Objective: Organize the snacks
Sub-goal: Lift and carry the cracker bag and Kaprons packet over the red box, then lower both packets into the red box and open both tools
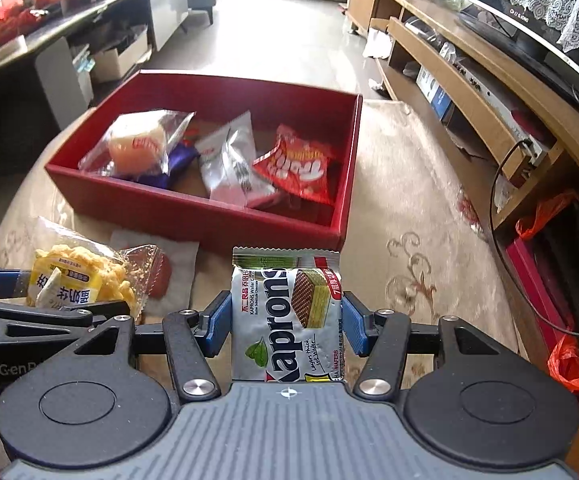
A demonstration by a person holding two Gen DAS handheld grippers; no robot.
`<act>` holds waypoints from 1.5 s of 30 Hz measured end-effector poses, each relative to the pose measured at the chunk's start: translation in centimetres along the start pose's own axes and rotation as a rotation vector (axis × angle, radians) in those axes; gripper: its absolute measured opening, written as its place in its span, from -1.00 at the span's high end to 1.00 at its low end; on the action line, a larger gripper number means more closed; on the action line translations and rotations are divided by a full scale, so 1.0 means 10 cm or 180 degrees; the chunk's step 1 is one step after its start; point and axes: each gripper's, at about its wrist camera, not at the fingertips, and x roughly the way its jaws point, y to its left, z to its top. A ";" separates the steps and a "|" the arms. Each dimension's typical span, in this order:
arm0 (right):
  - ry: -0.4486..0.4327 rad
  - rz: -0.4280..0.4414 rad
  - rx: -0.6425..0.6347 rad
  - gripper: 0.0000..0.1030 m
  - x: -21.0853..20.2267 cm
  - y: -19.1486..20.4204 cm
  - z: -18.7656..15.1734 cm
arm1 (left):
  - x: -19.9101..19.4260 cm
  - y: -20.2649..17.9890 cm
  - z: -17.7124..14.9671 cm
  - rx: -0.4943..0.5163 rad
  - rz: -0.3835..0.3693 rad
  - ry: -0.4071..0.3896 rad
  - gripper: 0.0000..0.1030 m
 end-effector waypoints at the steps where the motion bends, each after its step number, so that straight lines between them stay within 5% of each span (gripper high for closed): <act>1: -0.0020 -0.0014 0.0001 -0.24 0.00 0.01 0.03 | -0.01 0.00 0.03 0.0016 0.0017 -0.0029 -0.29; 32: -0.0443 -0.0082 0.0340 -0.24 0.25 -0.07 0.76 | 0.15 -0.01 0.92 0.0170 0.0250 -0.0584 -0.26; 45: -0.0443 -0.0070 0.0270 -0.24 0.58 -0.06 0.97 | 0.49 0.01 1.15 0.0148 0.0329 -0.0569 -0.25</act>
